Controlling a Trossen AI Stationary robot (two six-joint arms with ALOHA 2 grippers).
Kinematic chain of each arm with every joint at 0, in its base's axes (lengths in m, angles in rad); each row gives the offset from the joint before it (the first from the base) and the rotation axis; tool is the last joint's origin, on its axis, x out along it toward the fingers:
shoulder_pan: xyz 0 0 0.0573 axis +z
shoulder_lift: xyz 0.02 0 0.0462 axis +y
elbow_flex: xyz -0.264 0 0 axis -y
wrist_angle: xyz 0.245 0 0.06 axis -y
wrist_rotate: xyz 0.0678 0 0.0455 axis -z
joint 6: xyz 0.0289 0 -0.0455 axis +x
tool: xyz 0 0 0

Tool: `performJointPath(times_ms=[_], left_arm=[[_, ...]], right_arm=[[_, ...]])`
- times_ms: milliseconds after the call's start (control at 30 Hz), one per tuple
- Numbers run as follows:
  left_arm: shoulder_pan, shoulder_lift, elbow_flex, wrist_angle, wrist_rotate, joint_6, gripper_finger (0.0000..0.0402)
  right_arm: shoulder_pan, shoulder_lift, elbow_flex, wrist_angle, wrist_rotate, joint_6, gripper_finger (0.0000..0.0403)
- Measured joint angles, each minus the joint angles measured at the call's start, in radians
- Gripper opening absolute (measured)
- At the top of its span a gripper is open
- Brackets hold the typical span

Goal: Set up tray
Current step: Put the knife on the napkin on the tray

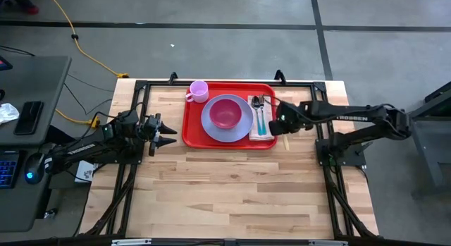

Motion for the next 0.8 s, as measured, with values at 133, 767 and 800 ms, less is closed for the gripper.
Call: performJointPath(times_ms=[133, 767, 800], left_arm=[[0.0, 0.0, 0.0, 0.0, 0.0, 0.0, 0.0211], [0.0, 0.0, 0.0, -0.014, 0.0, 0.0, 0.0211], [0.0, 0.0, 0.0, -0.018, 0.0, 0.0, 0.0211]], right_arm=[[-0.057, 0.026, 0.001, 0.07, -0.015, -0.042, 0.0031], [-0.253, 0.332, 0.137, 0.286, -0.14, -0.172, 0.0032], [-0.262, 0.347, 0.15, 0.278, -0.141, -0.176, 0.0032]])
